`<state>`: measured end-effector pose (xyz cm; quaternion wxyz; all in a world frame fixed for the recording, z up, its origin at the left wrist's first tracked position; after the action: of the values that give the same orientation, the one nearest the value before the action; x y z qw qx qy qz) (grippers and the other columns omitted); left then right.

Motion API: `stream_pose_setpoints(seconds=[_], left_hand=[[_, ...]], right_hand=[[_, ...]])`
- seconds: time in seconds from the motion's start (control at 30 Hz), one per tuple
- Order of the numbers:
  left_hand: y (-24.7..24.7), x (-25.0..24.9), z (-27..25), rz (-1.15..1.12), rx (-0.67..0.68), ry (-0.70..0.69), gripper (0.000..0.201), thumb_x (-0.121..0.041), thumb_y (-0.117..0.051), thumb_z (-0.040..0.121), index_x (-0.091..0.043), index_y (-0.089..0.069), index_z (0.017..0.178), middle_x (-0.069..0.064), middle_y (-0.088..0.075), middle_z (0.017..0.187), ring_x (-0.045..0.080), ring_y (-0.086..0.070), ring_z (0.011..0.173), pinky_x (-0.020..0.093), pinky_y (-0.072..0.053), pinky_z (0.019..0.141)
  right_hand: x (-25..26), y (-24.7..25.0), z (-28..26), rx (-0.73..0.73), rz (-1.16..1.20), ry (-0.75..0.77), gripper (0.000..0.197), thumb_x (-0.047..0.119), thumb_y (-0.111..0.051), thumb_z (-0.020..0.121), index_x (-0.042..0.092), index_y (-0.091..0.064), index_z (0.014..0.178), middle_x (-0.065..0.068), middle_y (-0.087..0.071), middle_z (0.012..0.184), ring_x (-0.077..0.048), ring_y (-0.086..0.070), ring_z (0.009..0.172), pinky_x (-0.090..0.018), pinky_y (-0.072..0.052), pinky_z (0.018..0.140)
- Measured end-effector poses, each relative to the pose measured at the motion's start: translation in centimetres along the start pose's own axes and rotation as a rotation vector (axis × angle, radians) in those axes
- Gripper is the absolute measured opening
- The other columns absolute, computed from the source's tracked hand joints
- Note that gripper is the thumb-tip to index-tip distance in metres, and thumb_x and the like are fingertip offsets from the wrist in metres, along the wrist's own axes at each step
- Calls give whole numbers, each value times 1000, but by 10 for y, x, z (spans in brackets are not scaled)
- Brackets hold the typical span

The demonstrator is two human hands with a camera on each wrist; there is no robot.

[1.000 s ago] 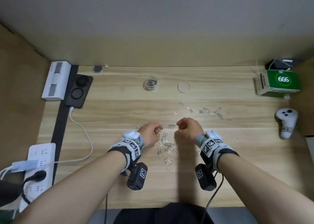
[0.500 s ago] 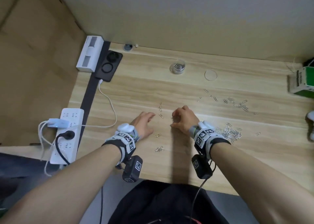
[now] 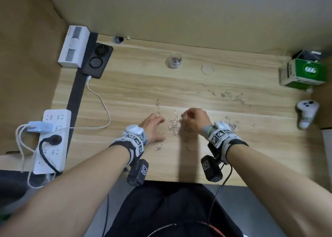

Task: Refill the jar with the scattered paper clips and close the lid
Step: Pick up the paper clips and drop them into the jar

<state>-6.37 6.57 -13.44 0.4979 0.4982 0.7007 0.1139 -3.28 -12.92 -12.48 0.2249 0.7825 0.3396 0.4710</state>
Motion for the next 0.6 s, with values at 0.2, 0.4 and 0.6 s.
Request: stream_pose_setpoints(seconds=[0.2, 0.4, 0.6], left_hand=[[-20, -47, 18, 45, -43, -51, 74, -41, -83, 61, -25, -51, 126, 2, -45, 115, 22, -52, 102, 39, -50, 88], [-32, -55, 22, 26, -143, -6, 52, -32, -83, 67, -25, -55, 109, 0, -48, 105, 20, -51, 94, 37, -50, 85], [-34, -50, 22, 3, -197, 48, 18, -22, -79, 74, -16, -67, 86, -1, -53, 94, 18, -54, 85, 25, -37, 72]], right_hand=[[-40, 23, -28, -2, 52, -57, 7, 20, -71, 86, 15, -76, 89, -3, -73, 79, -20, -67, 76, -23, -51, 67], [-70, 20, -28, 1, 123, -49, 3, 23, -77, 79, 23, -74, 80, 0, -76, 77, -22, -72, 78, -46, -58, 78], [-58, 15, -29, 7, 88, 19, 18, 21, -81, 74, 21, -75, 91, 1, -75, 89, -17, -67, 85, -30, -52, 81]])
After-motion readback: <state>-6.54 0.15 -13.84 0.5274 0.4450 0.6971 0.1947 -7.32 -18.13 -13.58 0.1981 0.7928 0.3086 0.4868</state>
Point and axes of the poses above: each hand's wrist, its own z-axis towards the middle knuckle, its own y-axis out of the back of the hand, x = y × z, the point moved 10 cm from there along z, towards the middle knuckle
